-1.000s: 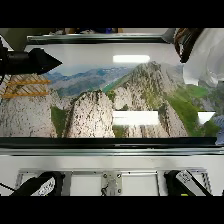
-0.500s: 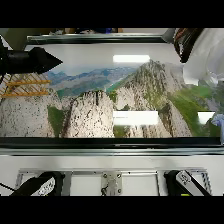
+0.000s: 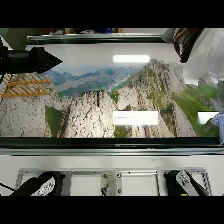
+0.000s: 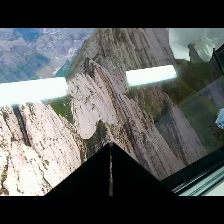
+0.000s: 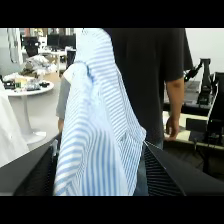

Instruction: Fold the clothes and pants, and hang the long-sleeved shirts on hangers.

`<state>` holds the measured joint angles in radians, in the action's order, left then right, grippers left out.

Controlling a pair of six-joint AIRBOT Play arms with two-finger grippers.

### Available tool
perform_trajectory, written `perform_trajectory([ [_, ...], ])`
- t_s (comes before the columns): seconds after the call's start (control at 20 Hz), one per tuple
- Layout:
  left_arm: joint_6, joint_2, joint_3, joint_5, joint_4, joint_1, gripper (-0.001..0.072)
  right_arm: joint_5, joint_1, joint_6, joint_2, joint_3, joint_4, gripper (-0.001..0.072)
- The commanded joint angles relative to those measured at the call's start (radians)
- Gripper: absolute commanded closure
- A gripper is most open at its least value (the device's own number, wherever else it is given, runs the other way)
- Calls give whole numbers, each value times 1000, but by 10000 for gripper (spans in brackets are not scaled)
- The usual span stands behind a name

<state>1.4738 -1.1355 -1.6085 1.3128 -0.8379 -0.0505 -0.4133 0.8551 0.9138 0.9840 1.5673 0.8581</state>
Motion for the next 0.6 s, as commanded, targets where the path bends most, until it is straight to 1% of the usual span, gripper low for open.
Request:
perform_trajectory([
  [0.0, -1, 1, 0, 0, 0, 1, 686, 7, -31, -1, -76, 0, 4, 130],
  [0.05, -1, 1, 0, 1, 0, 1, 686, 31, -53, -1, -102, 0, 4, 130],
  [0.15, -1, 0, 0, 1, 0, 1, 687, 125, -125, 0, -149, 0, 14, 130],
  [0.2, -1, 1, 0, 1, 0, 1, 686, 143, -174, -1, -167, 0, 33, 130],
  [0.35, -2, 1, 0, 13, -1, 1, 687, 134, -394, 7, -183, -1, 143, 130],
  [0.4, -3, 1, 0, 15, -2, 1, 687, 121, -481, 42, -174, -1, 182, 130],
  [0.55, -13, 1, 0, 15, -8, 1, 687, 22, -796, 256, -108, -1, 365, 130],
])
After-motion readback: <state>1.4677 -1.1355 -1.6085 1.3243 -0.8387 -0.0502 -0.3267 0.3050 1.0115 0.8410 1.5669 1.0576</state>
